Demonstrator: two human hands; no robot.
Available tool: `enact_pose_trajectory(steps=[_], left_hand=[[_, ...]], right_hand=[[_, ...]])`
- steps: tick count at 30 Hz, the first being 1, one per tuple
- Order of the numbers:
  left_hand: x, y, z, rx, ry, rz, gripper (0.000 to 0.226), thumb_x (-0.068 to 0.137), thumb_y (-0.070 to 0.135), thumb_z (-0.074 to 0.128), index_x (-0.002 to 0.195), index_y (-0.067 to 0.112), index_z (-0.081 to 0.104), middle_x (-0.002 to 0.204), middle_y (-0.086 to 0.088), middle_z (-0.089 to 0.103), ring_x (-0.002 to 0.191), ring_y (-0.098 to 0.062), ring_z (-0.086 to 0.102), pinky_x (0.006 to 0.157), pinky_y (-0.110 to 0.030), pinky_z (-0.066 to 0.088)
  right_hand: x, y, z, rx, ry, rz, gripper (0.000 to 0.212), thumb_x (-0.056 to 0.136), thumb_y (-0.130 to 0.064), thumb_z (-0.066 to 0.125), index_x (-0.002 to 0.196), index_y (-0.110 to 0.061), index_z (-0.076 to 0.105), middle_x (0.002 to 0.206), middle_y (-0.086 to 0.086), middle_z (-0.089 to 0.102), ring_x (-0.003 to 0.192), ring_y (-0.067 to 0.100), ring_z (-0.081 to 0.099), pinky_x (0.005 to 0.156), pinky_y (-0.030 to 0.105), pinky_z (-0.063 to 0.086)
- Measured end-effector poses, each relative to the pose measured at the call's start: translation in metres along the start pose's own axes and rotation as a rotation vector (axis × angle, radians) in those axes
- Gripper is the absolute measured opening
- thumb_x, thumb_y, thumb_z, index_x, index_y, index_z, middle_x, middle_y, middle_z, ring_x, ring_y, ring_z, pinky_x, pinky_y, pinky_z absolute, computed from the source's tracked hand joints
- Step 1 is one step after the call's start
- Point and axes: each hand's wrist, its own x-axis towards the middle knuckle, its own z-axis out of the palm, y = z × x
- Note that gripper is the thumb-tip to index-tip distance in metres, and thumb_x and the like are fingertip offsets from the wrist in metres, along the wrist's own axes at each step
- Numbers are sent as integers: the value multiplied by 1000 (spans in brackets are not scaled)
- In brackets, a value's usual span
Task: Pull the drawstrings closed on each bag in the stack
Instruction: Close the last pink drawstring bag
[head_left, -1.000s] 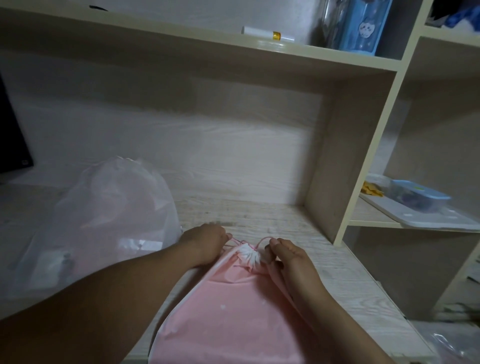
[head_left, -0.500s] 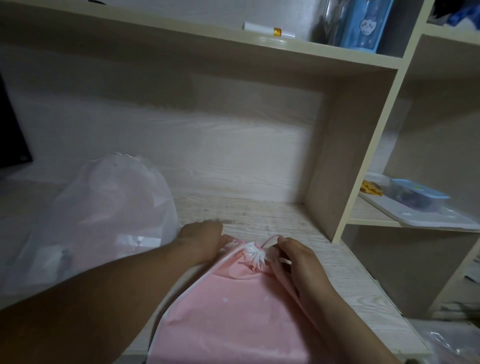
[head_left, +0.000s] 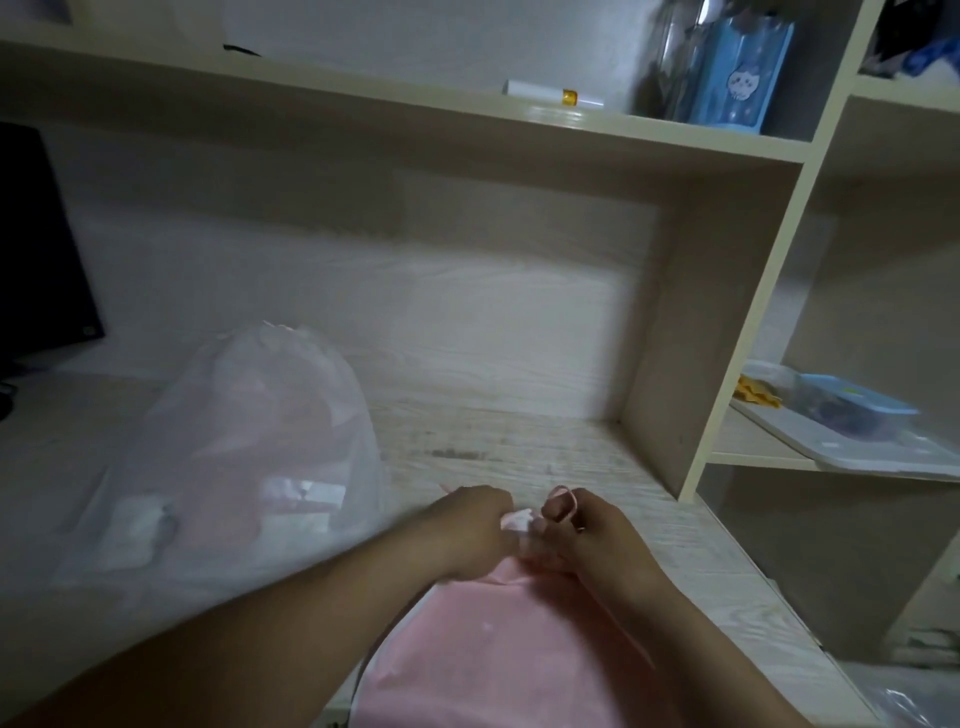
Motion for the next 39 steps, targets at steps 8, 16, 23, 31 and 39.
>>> enact_pose_trajectory(steps=[8,16,23,31,39], left_hand=[[7,-22,14,-600,96,-50,22,99,31,66,82,17,63,75,-1,52,69,-14,44,62,-28,31],[-2,-27,2,-883,107,-35,27,99,33,66,80,15,60,76,-4,52,73,-17,45,62,-29,33],[-11,-26,-12,-1057,160,-114,41,98,39,65,103,0,77,97,-11,79,80,-13,73,68,-16,53],[-30,-47,-30,-962,98,-119,31,100,35,65,78,14,72,77,-2,71,73,-17,67,67,-22,50],[-57,-68,-64,-801,378,-109,36,100,40,63,79,13,71,76,0,64,71,-16,55,66,-26,41]], right_hand=[[-5,-4,-13,25,77,25,27,99,-37,66,85,-16,75,76,-1,76,64,8,61,65,30,49],[1,-4,-29,306,-60,163,30,103,-19,62,79,-9,76,83,16,75,70,20,65,72,30,52],[0,-8,-21,330,-156,156,31,105,-33,59,103,-9,78,106,14,79,95,27,76,90,38,56],[6,-20,-10,170,-22,87,35,103,-33,63,80,-10,75,79,6,73,72,21,58,73,36,45],[11,-41,5,67,-79,105,31,100,-35,67,89,-7,76,85,18,76,69,20,62,68,30,46]])
